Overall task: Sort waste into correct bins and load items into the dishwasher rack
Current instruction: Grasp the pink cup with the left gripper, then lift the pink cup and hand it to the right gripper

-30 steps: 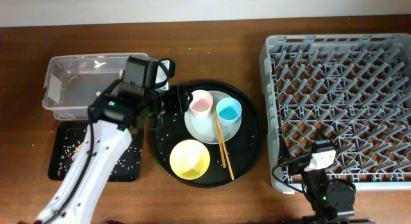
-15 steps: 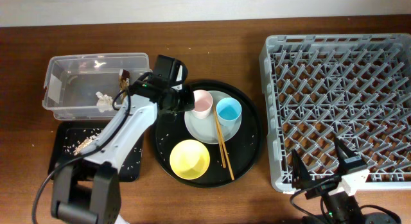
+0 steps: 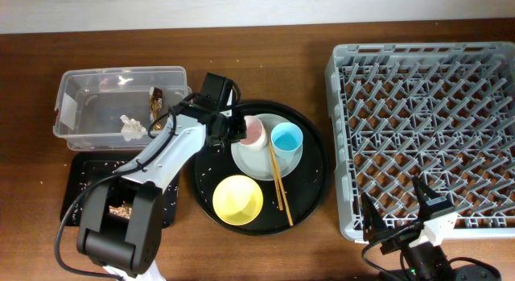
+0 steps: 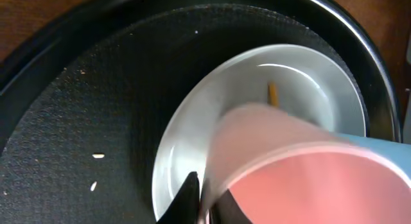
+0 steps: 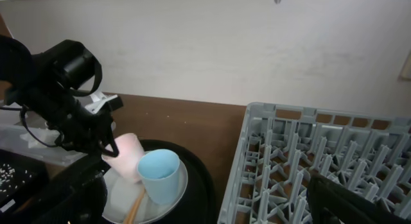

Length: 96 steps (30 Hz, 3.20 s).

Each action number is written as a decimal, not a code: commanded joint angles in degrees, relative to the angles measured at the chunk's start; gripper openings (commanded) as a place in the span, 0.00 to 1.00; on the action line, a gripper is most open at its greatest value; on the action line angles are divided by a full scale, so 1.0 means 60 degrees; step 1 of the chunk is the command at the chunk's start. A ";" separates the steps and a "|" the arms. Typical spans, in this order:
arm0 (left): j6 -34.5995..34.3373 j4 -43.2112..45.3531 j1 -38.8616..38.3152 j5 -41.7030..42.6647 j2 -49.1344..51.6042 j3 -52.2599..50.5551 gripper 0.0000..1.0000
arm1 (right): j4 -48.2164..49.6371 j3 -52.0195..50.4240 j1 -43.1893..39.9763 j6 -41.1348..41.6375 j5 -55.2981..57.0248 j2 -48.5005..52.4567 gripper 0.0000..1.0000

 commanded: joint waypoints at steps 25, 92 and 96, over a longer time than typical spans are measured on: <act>0.3402 -0.2820 0.2878 0.9748 -0.3166 0.1257 0.00 | 0.1282 0.1854 0.0062 0.1366 -0.8065 0.5268 0.98; 0.4335 -0.1639 0.0044 1.0790 -0.3166 0.1257 0.19 | 0.8233 0.2262 0.0863 0.4579 -1.1340 1.0225 0.54; 0.4335 -0.1647 0.0342 0.9683 -0.3166 0.1257 0.28 | 0.8378 0.2262 0.0863 0.4583 -1.1340 1.0225 0.58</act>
